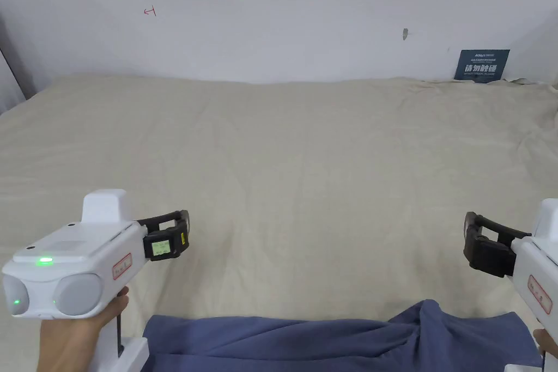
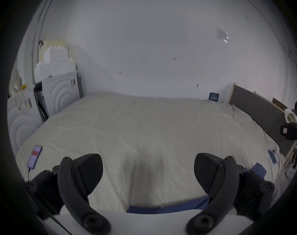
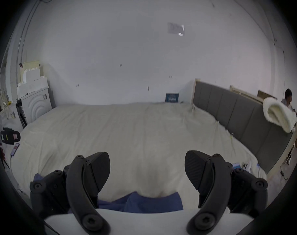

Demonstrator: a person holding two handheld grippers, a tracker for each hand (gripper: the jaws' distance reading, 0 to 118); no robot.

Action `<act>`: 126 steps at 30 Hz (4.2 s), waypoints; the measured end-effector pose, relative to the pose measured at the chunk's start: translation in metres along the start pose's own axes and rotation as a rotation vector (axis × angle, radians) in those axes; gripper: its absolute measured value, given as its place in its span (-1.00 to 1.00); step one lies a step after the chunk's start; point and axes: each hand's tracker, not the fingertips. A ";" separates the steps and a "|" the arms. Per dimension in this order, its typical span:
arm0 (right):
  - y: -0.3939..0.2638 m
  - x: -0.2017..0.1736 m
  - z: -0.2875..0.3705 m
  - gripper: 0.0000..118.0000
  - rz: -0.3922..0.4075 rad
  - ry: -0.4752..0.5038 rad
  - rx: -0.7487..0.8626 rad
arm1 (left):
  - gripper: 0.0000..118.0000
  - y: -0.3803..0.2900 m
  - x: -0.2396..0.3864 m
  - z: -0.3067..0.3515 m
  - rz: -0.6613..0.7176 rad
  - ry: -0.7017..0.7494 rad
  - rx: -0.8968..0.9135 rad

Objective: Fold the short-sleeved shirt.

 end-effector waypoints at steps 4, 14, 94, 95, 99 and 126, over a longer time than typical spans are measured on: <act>-0.002 -0.011 0.007 0.23 0.014 -0.017 0.047 | 0.55 -0.006 0.011 -0.004 -0.043 -0.028 0.053; -0.011 -0.011 0.009 -1.00 0.023 -0.015 0.109 | -1.00 -0.024 0.028 -0.010 -0.085 -0.073 0.034; -0.013 -0.013 -0.007 -1.00 0.061 0.044 0.014 | -0.94 -0.057 -0.119 -0.018 0.235 -0.105 -0.737; -0.013 -0.013 -0.007 -1.00 0.061 0.044 0.014 | -0.94 -0.055 -0.104 -0.021 0.206 -0.136 -0.739; -0.014 -0.010 -0.006 -1.00 0.060 0.047 0.013 | -0.94 -0.050 -0.047 -0.040 0.162 -0.266 -0.765; -0.025 0.013 0.006 -1.00 0.053 -0.001 -0.019 | 0.24 -0.100 0.157 -0.099 -0.077 -0.434 -0.815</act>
